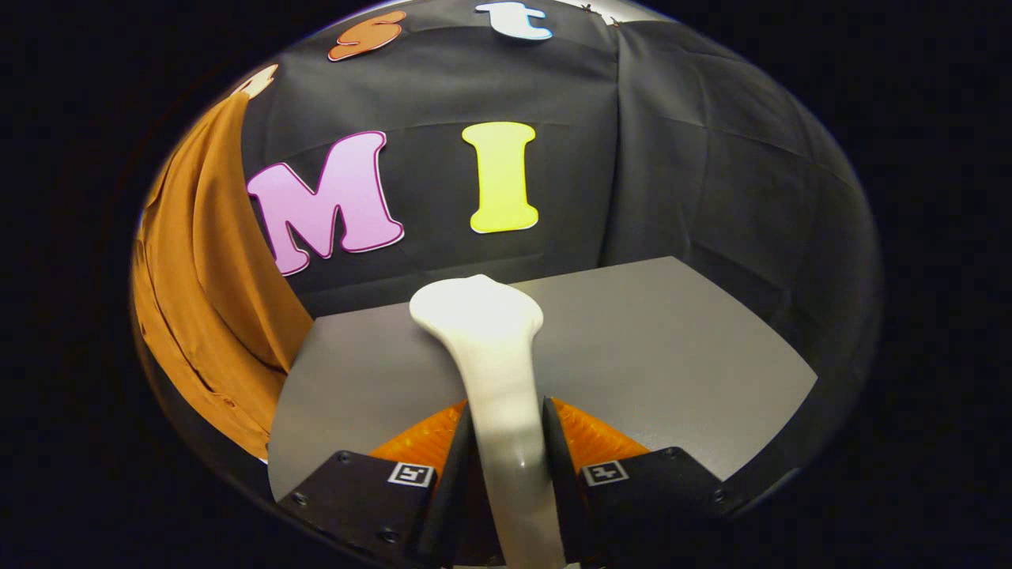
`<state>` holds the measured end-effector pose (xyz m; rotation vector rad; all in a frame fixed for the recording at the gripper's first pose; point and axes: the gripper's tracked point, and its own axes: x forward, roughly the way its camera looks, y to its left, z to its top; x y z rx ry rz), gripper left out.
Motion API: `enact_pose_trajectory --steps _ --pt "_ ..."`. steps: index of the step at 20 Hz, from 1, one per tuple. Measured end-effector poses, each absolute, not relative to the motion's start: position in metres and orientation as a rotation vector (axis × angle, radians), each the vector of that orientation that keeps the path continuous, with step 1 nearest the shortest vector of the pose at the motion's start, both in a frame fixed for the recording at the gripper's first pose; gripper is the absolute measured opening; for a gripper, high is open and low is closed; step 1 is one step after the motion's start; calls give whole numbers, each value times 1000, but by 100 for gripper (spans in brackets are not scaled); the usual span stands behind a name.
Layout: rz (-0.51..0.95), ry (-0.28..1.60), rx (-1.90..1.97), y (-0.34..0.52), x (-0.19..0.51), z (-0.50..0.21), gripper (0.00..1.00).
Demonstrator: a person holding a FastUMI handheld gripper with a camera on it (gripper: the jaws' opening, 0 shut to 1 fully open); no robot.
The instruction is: Iron the clothes twice with a garment steamer, once on the left side and once on the right side.
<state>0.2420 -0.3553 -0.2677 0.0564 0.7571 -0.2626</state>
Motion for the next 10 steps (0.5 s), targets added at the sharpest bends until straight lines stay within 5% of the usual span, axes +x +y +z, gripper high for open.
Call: enact_pose_trajectory --steps 4,10 --pt "-260 754 19 -359 239 -264 42" --pt "-286 671 70 -358 229 -229 42"
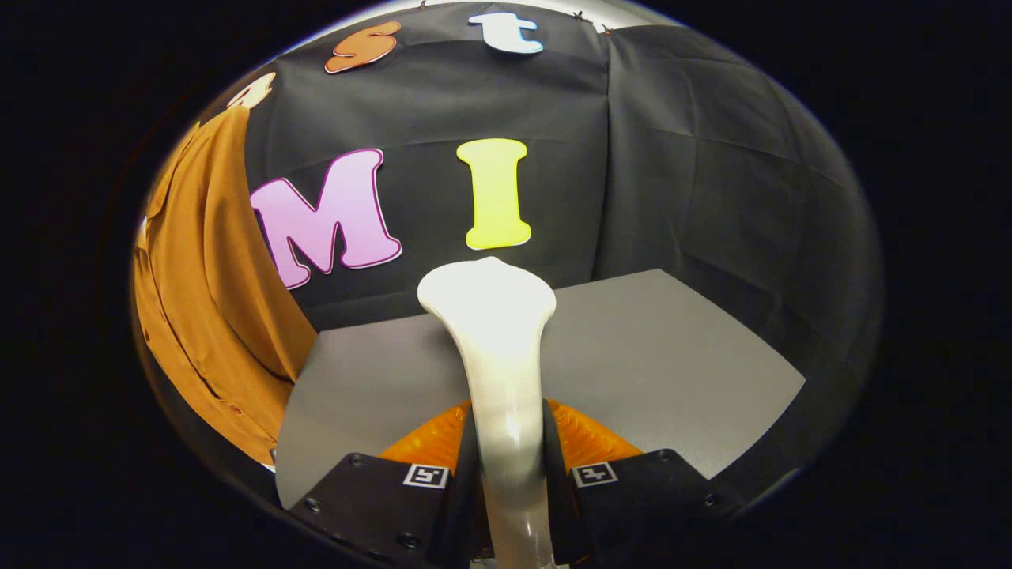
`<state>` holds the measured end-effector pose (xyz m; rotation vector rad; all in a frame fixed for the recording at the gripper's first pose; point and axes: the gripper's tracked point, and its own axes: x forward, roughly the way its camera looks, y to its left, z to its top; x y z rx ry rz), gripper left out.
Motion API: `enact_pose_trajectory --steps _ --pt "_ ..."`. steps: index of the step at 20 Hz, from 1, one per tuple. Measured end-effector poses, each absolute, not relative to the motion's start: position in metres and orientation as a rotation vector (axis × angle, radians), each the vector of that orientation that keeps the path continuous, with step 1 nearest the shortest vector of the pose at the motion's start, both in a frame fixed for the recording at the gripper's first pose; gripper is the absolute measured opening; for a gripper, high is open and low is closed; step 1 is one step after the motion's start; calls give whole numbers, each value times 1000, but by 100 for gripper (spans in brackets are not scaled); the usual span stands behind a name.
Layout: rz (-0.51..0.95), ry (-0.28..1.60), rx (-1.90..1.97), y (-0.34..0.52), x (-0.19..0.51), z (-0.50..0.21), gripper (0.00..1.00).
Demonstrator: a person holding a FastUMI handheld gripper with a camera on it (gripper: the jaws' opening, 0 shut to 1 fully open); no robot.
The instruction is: Iron the clothes twice with a garment steamer, once on the left side and once on the right side.
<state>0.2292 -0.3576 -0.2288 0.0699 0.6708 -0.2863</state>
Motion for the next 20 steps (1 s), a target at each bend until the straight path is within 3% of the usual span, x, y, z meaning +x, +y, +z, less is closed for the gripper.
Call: enact_pose_trajectory --steps 8,20 --pt "-297 533 117 -325 208 -183 42" --pt "-230 351 81 -146 198 -123 42"
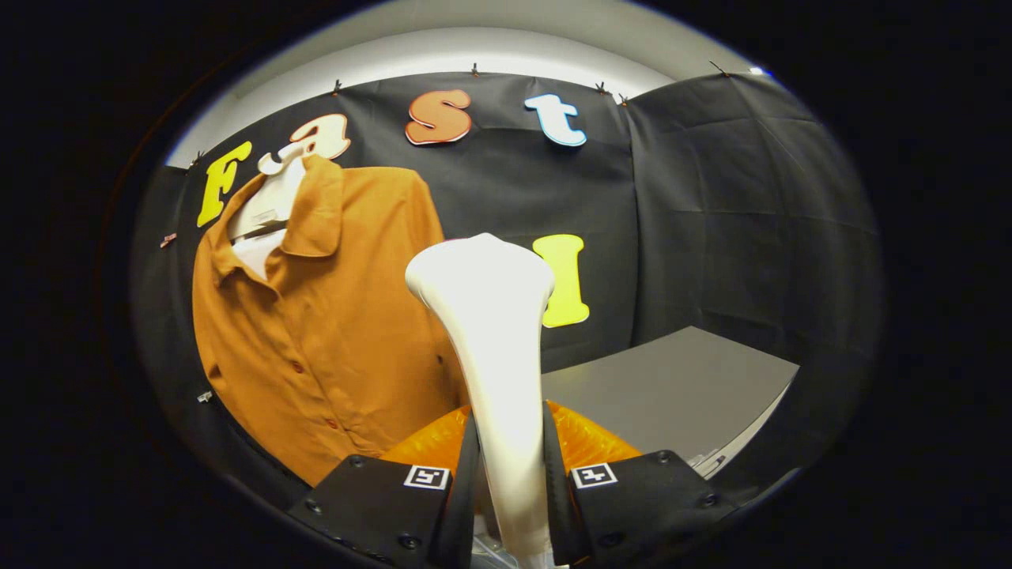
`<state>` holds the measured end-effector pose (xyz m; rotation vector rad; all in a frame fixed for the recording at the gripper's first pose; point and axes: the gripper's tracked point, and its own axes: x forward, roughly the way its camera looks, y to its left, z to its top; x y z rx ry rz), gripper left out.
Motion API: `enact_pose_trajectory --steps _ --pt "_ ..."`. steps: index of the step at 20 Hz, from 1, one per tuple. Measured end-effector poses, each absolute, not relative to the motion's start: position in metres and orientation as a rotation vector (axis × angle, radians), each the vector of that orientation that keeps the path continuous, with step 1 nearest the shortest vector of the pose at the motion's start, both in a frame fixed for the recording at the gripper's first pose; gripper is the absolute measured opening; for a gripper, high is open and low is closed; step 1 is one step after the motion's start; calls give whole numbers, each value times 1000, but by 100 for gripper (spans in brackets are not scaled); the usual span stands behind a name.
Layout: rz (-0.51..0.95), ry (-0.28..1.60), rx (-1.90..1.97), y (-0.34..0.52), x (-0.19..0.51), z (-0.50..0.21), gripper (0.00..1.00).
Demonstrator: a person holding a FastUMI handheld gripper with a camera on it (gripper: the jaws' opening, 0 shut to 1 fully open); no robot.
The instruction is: Iron the clothes twice with a garment steamer, once on the left side and once on the right side.
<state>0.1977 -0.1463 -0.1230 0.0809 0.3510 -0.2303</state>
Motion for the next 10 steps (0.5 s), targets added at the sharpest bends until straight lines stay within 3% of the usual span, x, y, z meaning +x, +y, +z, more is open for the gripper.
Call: enact_pose_trajectory --steps 10 --pt "-164 349 26 -59 223 -128 41"
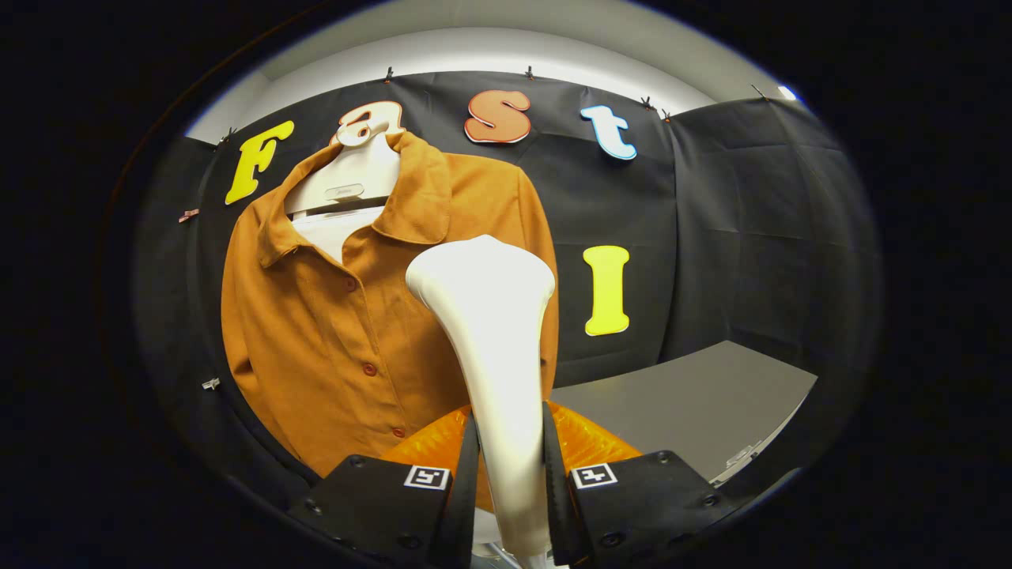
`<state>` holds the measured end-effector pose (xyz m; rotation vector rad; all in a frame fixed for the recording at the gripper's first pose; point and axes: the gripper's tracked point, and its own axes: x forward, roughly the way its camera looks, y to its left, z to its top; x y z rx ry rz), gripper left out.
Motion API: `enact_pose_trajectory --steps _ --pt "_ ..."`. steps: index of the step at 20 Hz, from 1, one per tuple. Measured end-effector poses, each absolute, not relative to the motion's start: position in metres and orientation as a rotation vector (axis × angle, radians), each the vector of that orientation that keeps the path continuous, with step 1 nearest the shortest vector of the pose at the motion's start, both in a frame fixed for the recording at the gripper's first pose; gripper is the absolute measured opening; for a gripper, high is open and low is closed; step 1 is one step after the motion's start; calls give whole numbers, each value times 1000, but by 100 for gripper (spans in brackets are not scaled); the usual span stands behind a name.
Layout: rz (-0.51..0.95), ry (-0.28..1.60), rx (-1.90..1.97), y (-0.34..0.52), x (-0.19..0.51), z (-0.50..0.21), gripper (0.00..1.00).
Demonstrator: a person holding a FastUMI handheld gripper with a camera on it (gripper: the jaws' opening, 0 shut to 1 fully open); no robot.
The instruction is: Iron the clothes twice with a garment steamer, once on the left side and once on the right side.
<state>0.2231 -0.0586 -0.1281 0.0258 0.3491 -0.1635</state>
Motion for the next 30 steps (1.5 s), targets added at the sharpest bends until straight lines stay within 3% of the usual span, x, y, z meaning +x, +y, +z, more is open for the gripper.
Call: enact_pose_trajectory --steps 13,30 --pt "-159 461 -19 -44 257 -173 42" --pt "-192 765 16 -49 207 -275 42"
